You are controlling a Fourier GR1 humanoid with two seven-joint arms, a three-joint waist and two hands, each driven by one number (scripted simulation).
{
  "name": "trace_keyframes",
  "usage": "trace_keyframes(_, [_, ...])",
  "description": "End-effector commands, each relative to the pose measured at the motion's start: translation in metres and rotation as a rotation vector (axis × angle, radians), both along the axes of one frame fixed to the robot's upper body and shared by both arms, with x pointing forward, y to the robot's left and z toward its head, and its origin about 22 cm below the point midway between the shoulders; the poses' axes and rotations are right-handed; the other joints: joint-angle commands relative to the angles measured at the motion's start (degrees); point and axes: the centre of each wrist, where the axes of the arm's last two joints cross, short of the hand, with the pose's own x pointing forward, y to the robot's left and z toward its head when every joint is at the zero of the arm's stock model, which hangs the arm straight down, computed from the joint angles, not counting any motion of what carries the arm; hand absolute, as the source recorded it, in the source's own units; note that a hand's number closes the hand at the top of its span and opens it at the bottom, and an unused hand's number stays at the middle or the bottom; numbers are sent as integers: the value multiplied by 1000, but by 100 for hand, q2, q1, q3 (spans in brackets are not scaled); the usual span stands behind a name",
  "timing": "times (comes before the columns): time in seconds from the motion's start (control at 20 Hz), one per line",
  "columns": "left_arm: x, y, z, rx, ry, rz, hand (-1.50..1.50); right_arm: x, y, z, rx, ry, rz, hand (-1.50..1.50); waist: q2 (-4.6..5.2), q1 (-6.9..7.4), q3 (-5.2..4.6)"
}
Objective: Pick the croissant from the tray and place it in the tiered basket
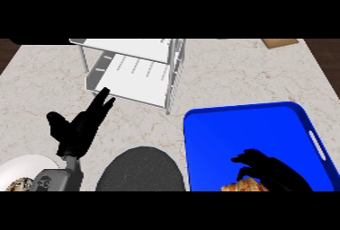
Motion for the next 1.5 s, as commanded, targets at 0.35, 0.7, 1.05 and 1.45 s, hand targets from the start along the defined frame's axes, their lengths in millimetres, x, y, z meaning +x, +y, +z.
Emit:
trace_keyframes(0.35, [-9, 19, -2, 7, 31, 82, 0, -30, 34, -13, -65, 47, -740, 150, 2, -567, 9])
trace_keyframes(0.7, [-14, 15, 3, 1, 14, 76, 0, -32, 76, 36, 49, -89, -1002, 150, -15, -493, 63])
trace_keyframes(1.05, [-11, 11, 7, 5, 24, 38, 0, -44, 121, 112, 274, -304, -1150, 150, -25, -322, 30])
trace_keyframes(1.45, [-1, -9, 13, 2, 2, -7, 0, -55, 167, 172, 336, -521, -1192, 150, 17, -28, 12])
